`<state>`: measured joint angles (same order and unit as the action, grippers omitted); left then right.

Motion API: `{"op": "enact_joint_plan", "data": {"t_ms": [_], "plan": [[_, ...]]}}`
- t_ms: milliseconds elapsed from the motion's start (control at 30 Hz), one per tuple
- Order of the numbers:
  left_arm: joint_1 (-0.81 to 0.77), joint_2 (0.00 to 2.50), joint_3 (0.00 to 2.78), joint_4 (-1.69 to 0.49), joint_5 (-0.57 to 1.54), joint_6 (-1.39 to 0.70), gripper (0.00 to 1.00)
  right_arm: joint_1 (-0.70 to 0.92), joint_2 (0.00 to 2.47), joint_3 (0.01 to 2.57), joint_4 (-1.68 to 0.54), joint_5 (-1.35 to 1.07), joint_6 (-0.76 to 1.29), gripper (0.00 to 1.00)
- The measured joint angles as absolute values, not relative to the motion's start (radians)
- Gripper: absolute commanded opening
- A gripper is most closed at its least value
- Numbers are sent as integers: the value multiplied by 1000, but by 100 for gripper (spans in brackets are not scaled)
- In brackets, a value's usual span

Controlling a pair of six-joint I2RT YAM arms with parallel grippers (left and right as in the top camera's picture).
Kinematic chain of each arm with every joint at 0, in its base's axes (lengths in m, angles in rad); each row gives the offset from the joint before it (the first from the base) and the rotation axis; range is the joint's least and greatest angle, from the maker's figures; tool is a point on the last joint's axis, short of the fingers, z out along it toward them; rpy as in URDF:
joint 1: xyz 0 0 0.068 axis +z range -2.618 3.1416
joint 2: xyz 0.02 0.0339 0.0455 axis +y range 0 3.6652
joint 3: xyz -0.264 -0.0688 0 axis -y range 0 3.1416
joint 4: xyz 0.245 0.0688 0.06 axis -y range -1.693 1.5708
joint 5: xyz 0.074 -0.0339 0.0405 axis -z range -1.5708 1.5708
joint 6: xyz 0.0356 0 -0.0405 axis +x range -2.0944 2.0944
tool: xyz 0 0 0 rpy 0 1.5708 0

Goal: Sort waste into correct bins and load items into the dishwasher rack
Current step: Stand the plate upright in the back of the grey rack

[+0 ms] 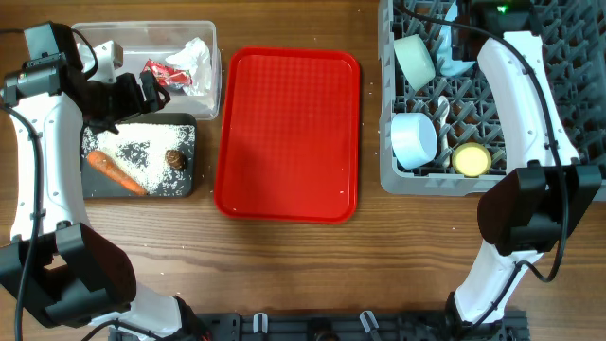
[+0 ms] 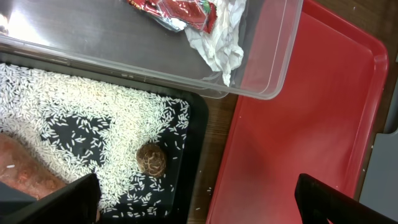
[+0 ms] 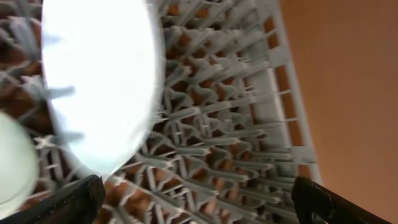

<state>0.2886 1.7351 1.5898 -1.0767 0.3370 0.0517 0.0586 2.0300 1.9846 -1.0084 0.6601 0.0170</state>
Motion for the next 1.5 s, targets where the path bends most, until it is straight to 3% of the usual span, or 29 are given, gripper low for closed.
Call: {"op": "enact_joint_plan", "data": {"t_ms": [200,533,1000,1267,1500], "plan": [[289,1735,1590,-1076,337,52,100,59,1954,1977,-1051,415,86,100],[288,1735,1590,-1076,337,52,100,58,1346,1992,-988,101,138,100],[289,1735,1590,-1076,337,52,100,68,1443,1989,-995,52,143,100],[289,1735,1590,-1076,337,52,100,337,1448,1980,-994,54,130,100],[289,1735,1590,-1076,337,52,100,340,1447,1904,-971,51,111,100]]}}
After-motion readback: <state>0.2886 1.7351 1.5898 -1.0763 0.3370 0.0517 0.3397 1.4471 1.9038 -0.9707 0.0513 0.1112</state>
